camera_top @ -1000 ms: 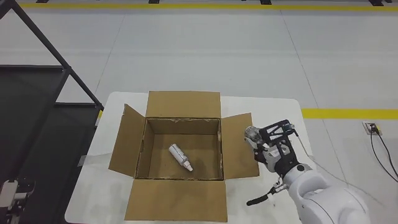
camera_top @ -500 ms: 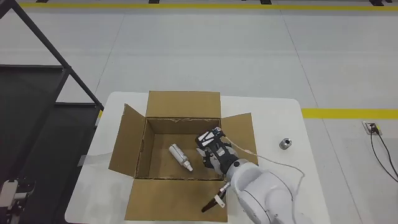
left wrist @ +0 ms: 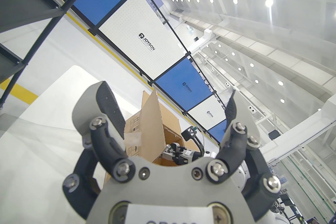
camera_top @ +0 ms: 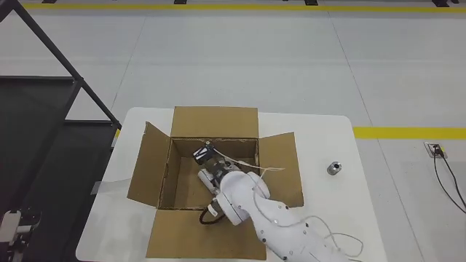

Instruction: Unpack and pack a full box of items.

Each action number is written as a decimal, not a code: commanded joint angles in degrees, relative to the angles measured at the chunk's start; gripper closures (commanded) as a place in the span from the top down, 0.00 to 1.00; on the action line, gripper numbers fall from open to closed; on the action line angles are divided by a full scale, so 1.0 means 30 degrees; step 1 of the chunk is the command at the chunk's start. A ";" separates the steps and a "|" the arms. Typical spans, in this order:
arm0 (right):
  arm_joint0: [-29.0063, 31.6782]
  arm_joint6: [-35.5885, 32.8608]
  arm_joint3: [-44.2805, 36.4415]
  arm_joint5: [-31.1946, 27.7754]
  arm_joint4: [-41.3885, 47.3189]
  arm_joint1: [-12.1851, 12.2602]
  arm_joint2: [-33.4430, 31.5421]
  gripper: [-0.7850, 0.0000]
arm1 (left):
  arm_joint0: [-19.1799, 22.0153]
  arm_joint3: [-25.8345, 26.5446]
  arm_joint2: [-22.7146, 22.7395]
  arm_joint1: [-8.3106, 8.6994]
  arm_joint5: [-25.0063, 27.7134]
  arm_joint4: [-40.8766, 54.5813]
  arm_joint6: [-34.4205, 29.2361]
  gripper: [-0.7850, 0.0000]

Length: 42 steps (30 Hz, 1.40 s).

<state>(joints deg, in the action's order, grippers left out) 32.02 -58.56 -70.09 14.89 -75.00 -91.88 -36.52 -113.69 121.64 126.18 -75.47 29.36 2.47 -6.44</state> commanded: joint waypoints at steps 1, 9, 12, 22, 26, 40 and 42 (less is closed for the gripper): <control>-0.0772 -0.0215 0.1390 0.0114 0.0548 -0.0459 0.0367 0.00 | 0.0000 0.0000 0.0000 0.0000 0.0000 0.0000 0.0000 1.00; -0.2993 0.0220 0.6493 0.0563 0.1781 -0.2363 0.1581 0.10 | 0.0000 0.0000 0.0000 0.0000 0.0000 0.0000 0.0000 1.00; -0.3505 0.0676 0.8031 0.0114 0.2534 -0.2865 0.1542 0.27 | 0.0000 0.0000 0.0000 0.0000 0.0000 0.0000 0.0000 1.00; -0.4550 0.1873 1.0919 -0.1699 0.4360 -0.3832 0.0952 0.43 | 0.0000 0.0000 0.0000 0.0000 0.0000 0.0000 0.0000 1.00; -0.4634 0.2098 1.1024 -0.1864 0.4515 -0.3925 0.0660 0.44 | 0.0000 0.0000 0.0000 0.0000 0.0000 0.0000 0.0000 1.00; -0.3050 0.1691 0.7447 -0.1389 0.2688 -0.3147 -0.0718 0.89 | 0.0000 0.0000 0.0000 0.0000 0.0000 0.0000 0.0000 1.00; -0.2538 0.1479 0.6385 -0.1355 0.2166 -0.2906 -0.1013 0.92 | 0.0000 0.0000 0.0000 0.0000 0.0000 0.0000 0.0000 1.00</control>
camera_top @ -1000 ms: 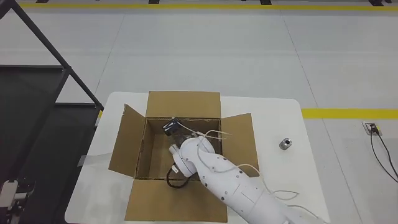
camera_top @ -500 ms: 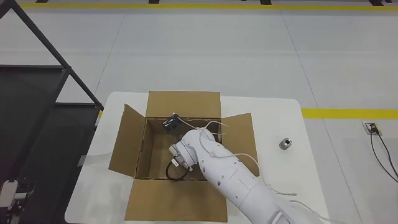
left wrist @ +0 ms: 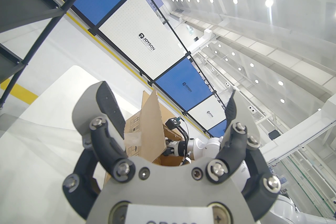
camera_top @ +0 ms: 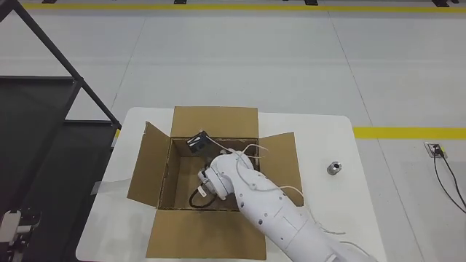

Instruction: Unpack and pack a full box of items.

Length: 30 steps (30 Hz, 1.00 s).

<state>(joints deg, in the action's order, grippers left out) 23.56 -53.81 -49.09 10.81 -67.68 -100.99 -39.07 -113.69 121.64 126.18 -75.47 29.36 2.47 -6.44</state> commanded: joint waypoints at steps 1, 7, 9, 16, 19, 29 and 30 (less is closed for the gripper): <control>0.0476 -0.0170 -0.1018 -0.0025 -0.0443 0.0219 -0.0282 0.92 | 0.0000 0.0000 0.0000 0.0000 0.0000 0.0000 0.0000 1.00; 0.3086 -0.1093 -0.6585 -0.0640 -0.2585 0.1321 -0.1864 0.94 | 0.0000 0.0000 0.0000 0.0000 0.0000 0.0000 0.0000 1.00; 0.4723 -0.1798 -0.9788 -0.1013 -0.3964 0.1859 -0.2646 0.95 | 0.0000 0.0000 0.0000 0.0000 0.0000 0.0000 0.0000 1.00; 0.9548 -0.3708 -1.8295 -0.2722 -0.8628 0.3146 -0.4949 1.00 | 0.0000 0.0000 0.0000 0.0000 0.0000 0.0000 0.0000 1.00; 1.1200 -0.3781 -2.1119 -0.3833 -1.0286 0.3562 -0.6221 1.00 | 0.0000 0.0000 0.0000 0.0000 0.0000 0.0000 0.0000 1.00; 1.3538 -0.4210 -2.4808 -0.5430 -1.0595 0.4064 -0.9392 1.00 | 0.0000 0.0000 0.0000 0.0000 0.0000 0.0000 0.0000 1.00; 1.3538 -0.4210 -2.4808 -0.5430 -1.0595 0.4064 -0.9392 1.00 | 0.0000 0.0000 0.0000 0.0000 0.0000 0.0000 0.0000 1.00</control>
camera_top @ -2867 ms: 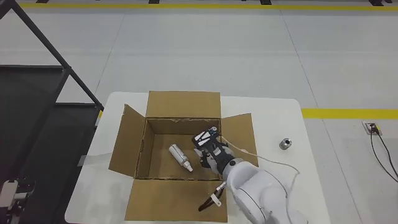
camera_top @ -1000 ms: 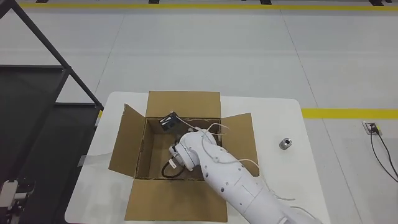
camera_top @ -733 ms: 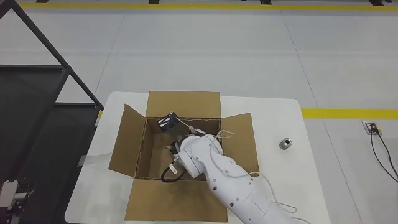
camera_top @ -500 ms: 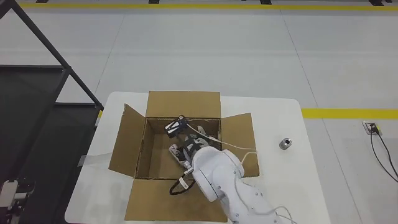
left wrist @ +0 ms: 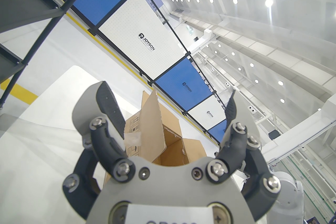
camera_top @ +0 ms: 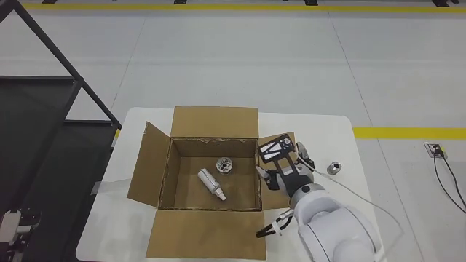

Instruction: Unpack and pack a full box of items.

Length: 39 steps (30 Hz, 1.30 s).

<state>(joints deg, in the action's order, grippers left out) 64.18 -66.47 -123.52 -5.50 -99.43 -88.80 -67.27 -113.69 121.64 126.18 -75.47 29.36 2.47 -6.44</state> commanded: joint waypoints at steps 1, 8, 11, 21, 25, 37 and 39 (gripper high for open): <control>-0.0003 0.0007 0.0005 0.0004 -0.0009 0.0000 0.0007 1.00 | 0.0000 0.0000 0.0000 0.0000 0.0000 0.0000 0.0000 1.00; 0.0080 0.0744 0.0838 0.0623 -0.0132 0.0005 -0.0373 1.00 | 0.0000 0.0000 0.0000 0.0000 0.0000 0.0000 0.0000 1.00; -0.0393 0.2394 0.2007 0.1967 0.0732 -0.0009 -0.1876 1.00 | 0.0000 0.0000 0.0000 0.0000 0.0000 0.0000 0.0000 1.00; -0.3698 0.4254 0.8398 0.3822 0.1634 0.0312 -0.7000 1.00 | 0.0000 0.0000 0.0000 0.0000 0.0000 0.0000 0.0000 1.00; -0.5779 0.2694 1.2595 0.3131 0.0873 0.0551 -0.7923 1.00 | 0.0000 0.0000 0.0000 0.0000 0.0000 0.0000 0.0000 1.00; -0.8993 0.0150 2.0360 0.0564 0.1490 0.1290 -1.0072 1.00 | 0.0000 0.0000 0.0000 0.0000 0.0000 0.0000 0.0000 1.00; -0.9073 0.0378 2.0949 0.0269 0.1883 0.1409 -1.0375 1.00 | 0.0000 0.0000 0.0000 0.0000 0.0000 0.0000 0.0000 1.00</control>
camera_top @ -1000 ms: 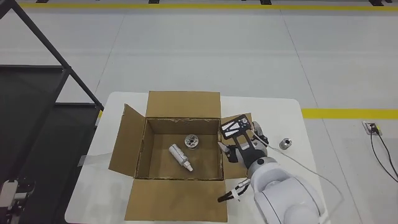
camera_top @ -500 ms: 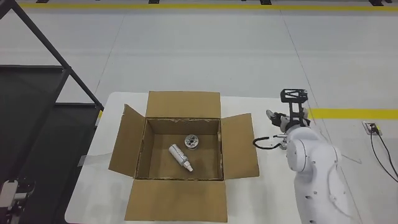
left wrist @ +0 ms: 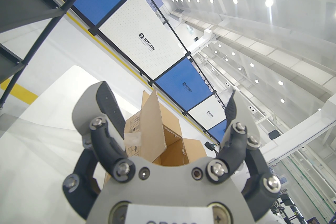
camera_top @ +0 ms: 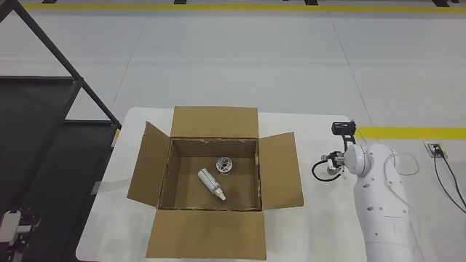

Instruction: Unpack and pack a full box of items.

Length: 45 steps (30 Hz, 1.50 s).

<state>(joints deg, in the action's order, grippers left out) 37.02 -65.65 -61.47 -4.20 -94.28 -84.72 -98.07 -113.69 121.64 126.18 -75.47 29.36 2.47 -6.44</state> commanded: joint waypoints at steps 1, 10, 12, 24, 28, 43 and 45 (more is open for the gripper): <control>-0.0043 0.0167 0.0405 -0.0259 0.0193 0.0087 -0.0161 1.00 | 0.0000 0.0000 0.0000 0.0000 0.0000 0.0000 0.0000 1.00; -0.0791 0.1242 0.3199 -0.0587 0.0966 0.0436 -0.0428 0.62 | 0.0000 0.0000 0.0000 0.0000 0.0000 0.0000 0.0000 1.00; -0.0974 0.1409 0.3637 -0.0598 0.1076 0.0481 -0.0389 0.40 | 0.0000 0.0000 0.0000 0.0000 0.0000 0.0000 0.0000 1.00; -0.1415 0.1990 0.3911 -0.0638 0.2054 0.0816 -0.0264 0.00 | 0.0000 0.0000 0.0000 0.0000 0.0000 0.0000 0.0000 1.00; -0.0829 0.2132 0.1564 -0.0700 0.2875 0.0844 -0.0188 0.00 | 0.0000 0.0000 0.0000 0.0000 0.0000 0.0000 0.0000 1.00; 0.6211 0.2455 -1.7245 -0.0964 0.4582 0.0364 0.5284 0.00 | 0.0000 0.0000 0.0000 0.0000 0.0000 0.0000 0.0000 1.00; 0.6769 0.2829 -1.8390 -0.1496 0.4669 0.0356 0.6288 0.00 | 0.0000 0.0000 0.0000 0.0000 0.0000 0.0000 0.0000 1.00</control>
<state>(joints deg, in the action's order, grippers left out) 56.63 -57.54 -115.06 -7.79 -80.44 -83.65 -80.73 -113.69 121.64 126.18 -75.47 29.36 2.47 -6.44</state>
